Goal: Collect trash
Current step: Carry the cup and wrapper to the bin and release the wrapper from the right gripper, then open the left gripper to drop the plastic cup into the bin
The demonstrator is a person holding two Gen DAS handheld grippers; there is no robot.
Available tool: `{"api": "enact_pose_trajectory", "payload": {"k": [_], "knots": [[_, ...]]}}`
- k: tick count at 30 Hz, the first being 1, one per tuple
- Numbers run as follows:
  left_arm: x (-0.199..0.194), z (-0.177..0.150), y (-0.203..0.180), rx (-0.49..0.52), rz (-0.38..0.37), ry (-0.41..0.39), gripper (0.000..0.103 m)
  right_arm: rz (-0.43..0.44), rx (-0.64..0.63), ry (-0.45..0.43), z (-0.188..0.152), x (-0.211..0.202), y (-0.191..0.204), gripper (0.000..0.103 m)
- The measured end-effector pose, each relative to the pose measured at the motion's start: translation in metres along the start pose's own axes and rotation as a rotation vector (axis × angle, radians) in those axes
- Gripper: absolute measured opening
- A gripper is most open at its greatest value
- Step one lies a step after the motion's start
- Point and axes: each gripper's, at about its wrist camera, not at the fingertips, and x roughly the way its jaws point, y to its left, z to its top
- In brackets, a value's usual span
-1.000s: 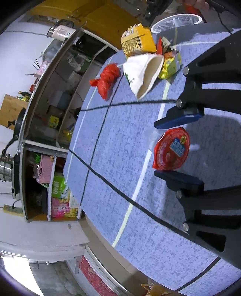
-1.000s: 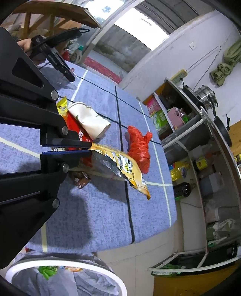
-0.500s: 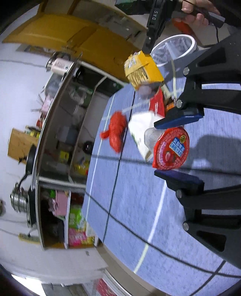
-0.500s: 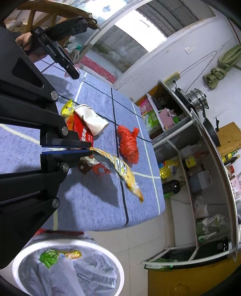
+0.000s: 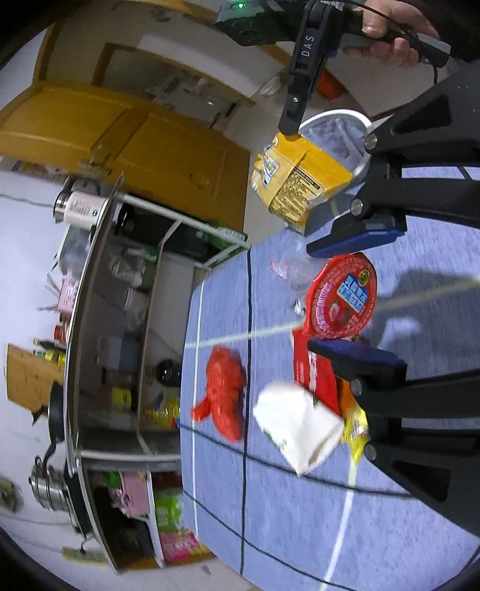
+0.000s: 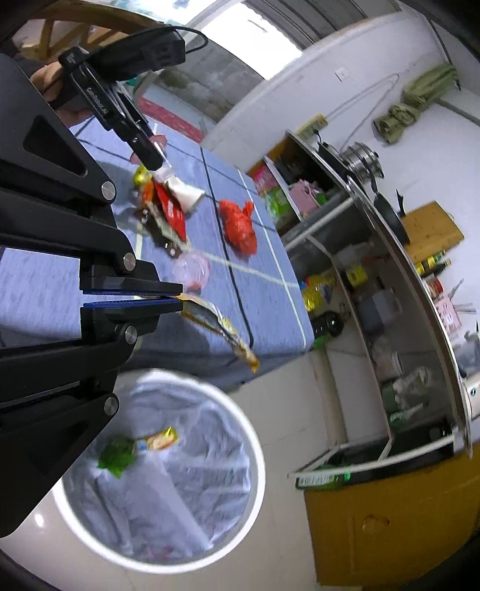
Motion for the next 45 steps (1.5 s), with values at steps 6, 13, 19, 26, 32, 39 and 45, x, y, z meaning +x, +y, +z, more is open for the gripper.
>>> {"api": "enact_pose_trajectory", "payload": {"k": [6, 13, 19, 26, 32, 39, 45], "knots": [[0.006, 0.005, -0.022, 0.026, -0.027, -0.001, 0.046, -0.006, -0.005, -0.043, 0.004, -0.024, -0.008, 0.001], [0.011, 0.004, -0.034, 0.040, -0.040, 0.010, 0.046, 0.001, -0.003, -0.056, 0.007, -0.031, -0.009, 0.001], [0.020, 0.007, -0.055, 0.071, -0.068, 0.019, 0.046, -0.028, 0.021, -0.074, 0.007, -0.041, -0.024, 0.001], [0.048, 0.008, -0.100, 0.122, -0.140, 0.065, 0.046, -0.076, 0.065, -0.083, 0.003, -0.057, -0.051, 0.001], [0.089, -0.002, -0.146, 0.163, -0.206, 0.142, 0.046, -0.156, 0.093, -0.050, -0.006, -0.061, -0.084, 0.001], [0.128, -0.016, -0.176, 0.200, -0.223, 0.219, 0.050, -0.220, 0.155, -0.027, -0.013, -0.064, -0.122, 0.001], [0.137, -0.019, -0.174, 0.174, -0.216, 0.249, 0.064, -0.227, 0.161, -0.044, -0.012, -0.069, -0.123, 0.002]]}}
